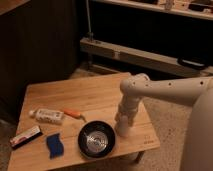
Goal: Place the ceramic cup in the ceramic bowl
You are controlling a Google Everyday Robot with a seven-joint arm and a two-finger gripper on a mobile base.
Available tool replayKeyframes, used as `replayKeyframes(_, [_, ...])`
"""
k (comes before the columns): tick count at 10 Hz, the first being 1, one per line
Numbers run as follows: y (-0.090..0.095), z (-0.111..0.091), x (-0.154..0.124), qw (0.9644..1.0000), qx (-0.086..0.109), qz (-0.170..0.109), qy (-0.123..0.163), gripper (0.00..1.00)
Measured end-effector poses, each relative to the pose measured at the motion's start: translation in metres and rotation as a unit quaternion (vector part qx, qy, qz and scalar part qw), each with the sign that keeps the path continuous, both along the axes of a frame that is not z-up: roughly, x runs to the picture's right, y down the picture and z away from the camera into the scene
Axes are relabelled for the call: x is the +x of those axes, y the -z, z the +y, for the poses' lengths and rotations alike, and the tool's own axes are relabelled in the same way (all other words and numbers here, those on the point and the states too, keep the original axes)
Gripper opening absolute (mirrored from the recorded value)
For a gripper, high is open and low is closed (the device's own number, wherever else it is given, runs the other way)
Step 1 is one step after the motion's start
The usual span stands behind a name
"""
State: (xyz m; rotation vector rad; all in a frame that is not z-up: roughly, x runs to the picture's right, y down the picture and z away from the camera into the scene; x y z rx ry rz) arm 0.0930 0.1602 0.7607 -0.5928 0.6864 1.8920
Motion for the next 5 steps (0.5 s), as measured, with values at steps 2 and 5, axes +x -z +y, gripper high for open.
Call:
replayKeyframes(2, [0.022, -0.019, -0.019, 0.9992, 0.030, -0.005, 0.025, 0.00])
replayKeyframes(5, [0.081, -0.063, -0.056, 0.9941, 0.074, -0.009, 0.079, 0.00])
